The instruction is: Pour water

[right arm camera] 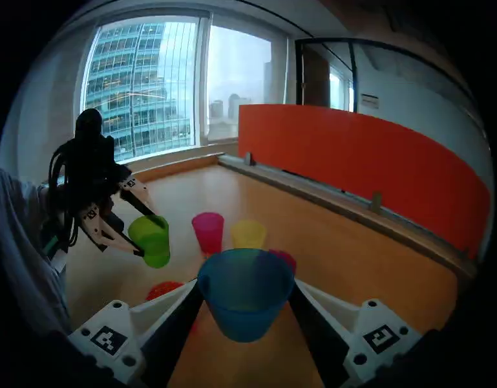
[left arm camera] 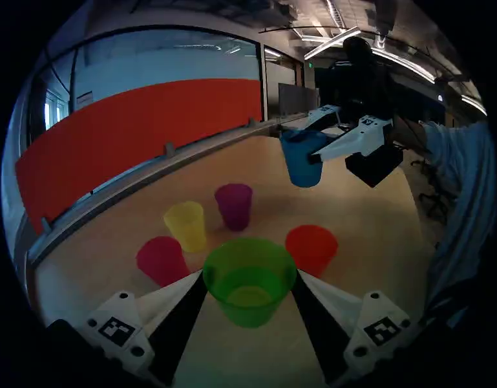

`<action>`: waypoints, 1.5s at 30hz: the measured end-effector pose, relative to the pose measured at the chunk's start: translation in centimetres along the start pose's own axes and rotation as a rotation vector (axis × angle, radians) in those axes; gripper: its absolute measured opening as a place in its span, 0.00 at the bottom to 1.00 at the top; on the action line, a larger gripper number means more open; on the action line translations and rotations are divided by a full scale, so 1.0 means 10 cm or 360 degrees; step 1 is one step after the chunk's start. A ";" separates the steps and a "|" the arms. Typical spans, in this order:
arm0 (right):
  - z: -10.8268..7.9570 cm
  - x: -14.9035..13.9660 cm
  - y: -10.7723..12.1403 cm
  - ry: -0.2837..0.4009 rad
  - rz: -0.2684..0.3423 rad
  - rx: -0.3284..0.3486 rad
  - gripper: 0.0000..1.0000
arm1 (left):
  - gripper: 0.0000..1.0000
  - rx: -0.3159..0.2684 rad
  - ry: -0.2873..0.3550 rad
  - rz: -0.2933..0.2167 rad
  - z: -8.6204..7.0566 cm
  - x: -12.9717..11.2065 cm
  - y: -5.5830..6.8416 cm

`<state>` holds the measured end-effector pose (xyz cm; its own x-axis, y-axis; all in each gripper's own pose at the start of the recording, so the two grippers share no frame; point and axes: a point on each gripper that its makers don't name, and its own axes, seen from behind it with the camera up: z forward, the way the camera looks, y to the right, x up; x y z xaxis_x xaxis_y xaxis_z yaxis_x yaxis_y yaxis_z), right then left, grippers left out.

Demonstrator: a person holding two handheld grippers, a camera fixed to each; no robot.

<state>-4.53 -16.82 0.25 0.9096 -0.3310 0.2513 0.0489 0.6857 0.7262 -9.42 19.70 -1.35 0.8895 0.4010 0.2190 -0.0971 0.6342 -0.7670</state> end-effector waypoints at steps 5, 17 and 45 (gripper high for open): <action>0.06 -0.21 -0.04 -0.0075 -0.0015 0.0019 0.92 | 0.87 -0.0025 -0.0049 0.0015 0.05 -0.10 0.04; 0.14 -0.59 -0.13 -0.0186 -0.0019 0.0045 0.92 | 0.87 -0.0062 -0.0138 0.0027 0.16 -0.30 0.10; 0.18 -0.98 -0.25 -0.0286 -0.0013 0.0066 0.92 | 0.87 -0.0123 -0.0171 -0.0021 0.29 -0.53 0.18</action>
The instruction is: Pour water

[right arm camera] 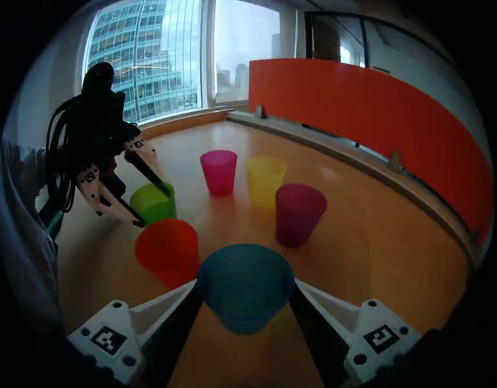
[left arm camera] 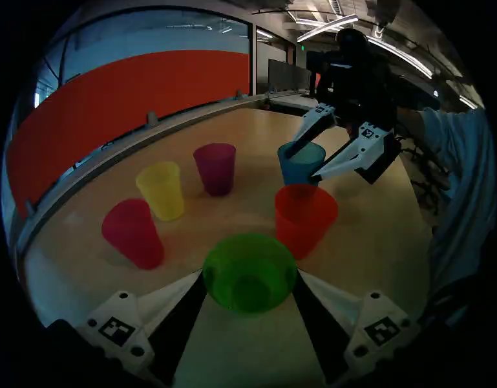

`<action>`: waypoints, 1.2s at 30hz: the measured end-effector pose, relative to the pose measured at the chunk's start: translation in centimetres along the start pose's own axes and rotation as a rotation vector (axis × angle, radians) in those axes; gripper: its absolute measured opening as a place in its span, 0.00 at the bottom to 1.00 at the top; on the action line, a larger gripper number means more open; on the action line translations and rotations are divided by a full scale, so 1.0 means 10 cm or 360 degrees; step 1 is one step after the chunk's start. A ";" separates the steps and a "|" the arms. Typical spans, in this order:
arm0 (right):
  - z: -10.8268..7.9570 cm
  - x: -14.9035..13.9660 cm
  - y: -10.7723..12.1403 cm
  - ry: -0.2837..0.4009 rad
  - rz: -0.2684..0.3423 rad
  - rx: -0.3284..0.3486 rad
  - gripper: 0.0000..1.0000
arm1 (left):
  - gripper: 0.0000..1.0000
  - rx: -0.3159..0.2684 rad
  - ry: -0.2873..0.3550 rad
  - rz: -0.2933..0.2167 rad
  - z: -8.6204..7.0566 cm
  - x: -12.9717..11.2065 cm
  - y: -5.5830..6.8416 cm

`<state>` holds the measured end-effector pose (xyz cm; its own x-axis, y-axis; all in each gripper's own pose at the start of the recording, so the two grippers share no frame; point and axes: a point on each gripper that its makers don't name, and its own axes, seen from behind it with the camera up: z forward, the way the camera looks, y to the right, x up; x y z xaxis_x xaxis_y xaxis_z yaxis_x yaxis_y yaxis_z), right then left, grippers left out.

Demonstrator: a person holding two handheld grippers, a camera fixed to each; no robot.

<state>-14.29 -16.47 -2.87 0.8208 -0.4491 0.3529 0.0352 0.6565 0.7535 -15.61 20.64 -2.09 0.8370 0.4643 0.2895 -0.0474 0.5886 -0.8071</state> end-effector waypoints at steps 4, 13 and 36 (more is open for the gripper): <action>0.02 -0.05 -0.02 -0.0012 -0.0002 0.0001 0.92 | 0.87 0.0000 0.0010 -0.0007 -0.01 -0.01 0.00; 0.04 -0.10 -0.06 -0.0021 -0.0001 -0.0002 0.92 | 0.92 -0.0009 -0.0006 -0.0021 -0.01 -0.05 0.02; 0.03 -0.24 -0.08 -0.0020 0.0010 -0.0017 0.92 | 0.97 0.0034 -0.0011 -0.0076 -0.12 -0.17 -0.01</action>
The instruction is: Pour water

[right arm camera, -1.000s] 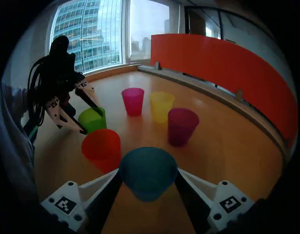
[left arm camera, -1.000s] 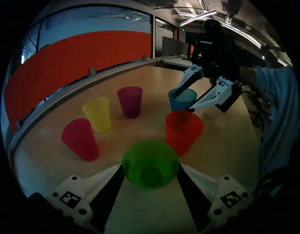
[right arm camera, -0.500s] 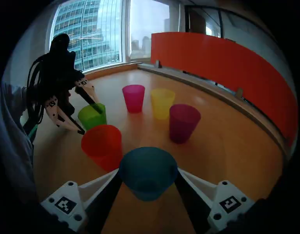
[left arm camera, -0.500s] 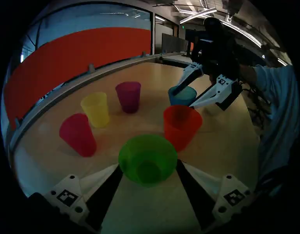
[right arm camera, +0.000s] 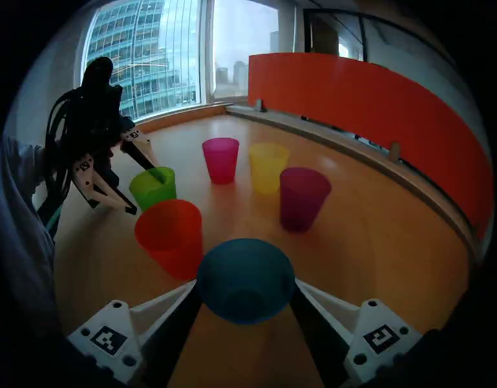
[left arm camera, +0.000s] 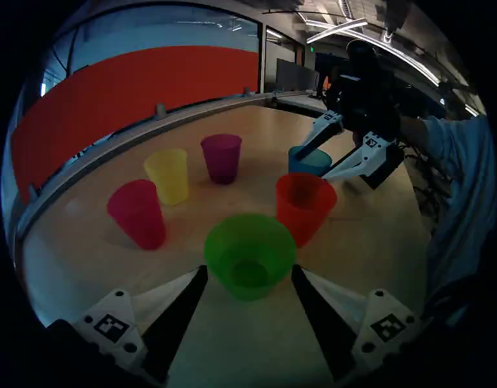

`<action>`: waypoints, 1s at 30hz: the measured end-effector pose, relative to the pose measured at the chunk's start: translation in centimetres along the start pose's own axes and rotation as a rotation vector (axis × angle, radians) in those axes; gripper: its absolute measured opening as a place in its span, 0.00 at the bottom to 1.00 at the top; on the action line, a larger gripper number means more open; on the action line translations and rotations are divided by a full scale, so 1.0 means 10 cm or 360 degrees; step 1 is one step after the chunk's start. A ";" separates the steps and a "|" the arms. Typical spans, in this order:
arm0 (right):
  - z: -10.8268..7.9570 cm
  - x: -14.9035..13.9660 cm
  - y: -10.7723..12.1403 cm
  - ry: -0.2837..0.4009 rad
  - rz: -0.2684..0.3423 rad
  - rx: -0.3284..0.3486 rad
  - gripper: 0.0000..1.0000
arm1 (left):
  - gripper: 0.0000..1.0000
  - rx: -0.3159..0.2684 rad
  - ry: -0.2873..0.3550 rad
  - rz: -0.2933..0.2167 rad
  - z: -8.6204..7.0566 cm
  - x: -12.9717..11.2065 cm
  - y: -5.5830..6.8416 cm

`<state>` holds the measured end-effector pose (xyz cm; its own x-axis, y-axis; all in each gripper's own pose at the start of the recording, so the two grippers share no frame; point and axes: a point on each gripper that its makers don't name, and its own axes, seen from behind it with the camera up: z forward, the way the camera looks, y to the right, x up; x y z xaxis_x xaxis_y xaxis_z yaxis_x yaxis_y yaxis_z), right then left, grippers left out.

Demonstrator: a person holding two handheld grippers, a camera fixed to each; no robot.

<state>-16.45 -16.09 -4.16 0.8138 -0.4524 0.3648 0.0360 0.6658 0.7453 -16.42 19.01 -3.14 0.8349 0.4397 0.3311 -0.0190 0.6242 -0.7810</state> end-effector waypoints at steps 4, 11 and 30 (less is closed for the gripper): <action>-0.01 0.00 0.00 0.0007 0.0005 -0.0003 0.92 | 0.97 0.0007 -0.0002 -0.0005 -0.01 -0.02 0.00; -0.02 0.05 -0.02 0.0019 0.0023 -0.0001 1.00 | 0.97 0.0007 0.0003 -0.0021 -0.03 -0.02 0.00; -0.35 -0.10 0.02 0.0029 0.0053 -0.0072 1.00 | 0.97 0.0132 0.0071 -0.0133 -0.35 -0.10 -0.13</action>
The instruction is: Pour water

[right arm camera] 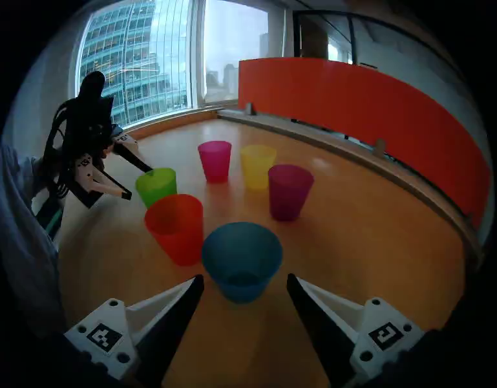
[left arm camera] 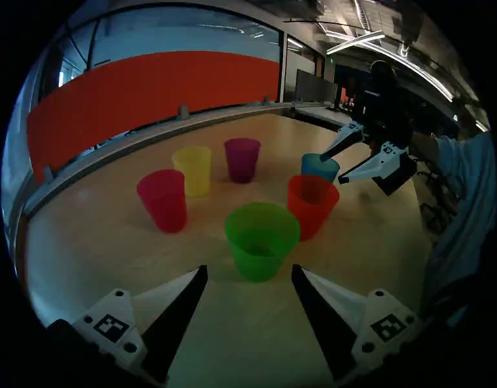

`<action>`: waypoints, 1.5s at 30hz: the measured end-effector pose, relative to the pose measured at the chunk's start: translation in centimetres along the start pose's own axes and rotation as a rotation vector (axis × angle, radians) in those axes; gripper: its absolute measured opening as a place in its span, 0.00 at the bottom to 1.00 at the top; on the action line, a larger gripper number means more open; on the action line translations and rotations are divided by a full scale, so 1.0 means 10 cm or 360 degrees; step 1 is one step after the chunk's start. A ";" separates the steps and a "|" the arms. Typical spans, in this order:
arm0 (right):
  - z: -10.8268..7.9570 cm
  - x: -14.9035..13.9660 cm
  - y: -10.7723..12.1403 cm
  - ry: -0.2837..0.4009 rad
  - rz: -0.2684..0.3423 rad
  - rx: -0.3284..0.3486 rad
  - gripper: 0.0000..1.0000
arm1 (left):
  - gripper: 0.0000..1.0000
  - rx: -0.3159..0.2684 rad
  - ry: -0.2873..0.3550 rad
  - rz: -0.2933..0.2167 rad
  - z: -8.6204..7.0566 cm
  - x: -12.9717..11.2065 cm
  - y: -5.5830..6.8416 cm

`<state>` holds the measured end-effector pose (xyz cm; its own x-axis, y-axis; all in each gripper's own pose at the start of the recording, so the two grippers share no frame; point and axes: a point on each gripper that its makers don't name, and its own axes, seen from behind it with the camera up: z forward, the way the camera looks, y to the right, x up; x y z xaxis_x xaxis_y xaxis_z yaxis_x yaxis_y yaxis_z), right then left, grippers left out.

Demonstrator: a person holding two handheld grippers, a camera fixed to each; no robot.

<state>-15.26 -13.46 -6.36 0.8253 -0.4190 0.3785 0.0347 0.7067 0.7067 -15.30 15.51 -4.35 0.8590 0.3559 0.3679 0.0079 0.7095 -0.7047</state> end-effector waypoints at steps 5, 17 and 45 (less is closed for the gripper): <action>-0.12 -0.03 0.01 0.0019 0.0005 -0.0036 1.00 | 0.97 0.0063 0.0044 -0.0044 -0.16 -0.01 -0.07; -0.35 0.00 0.04 0.0086 0.0030 -0.0128 1.00 | 0.97 0.0223 0.0133 -0.0074 -0.44 -0.02 -0.19; -0.86 0.68 0.67 0.0572 0.0149 -0.0701 1.00 | 0.97 0.0772 0.0621 -0.0169 -1.03 0.63 -0.76</action>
<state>-4.53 -6.65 -4.22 0.9733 -0.1774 0.1459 0.1201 0.9346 0.3349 -4.72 6.09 -2.92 0.9905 0.0851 0.1081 -0.0509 0.9565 -0.2872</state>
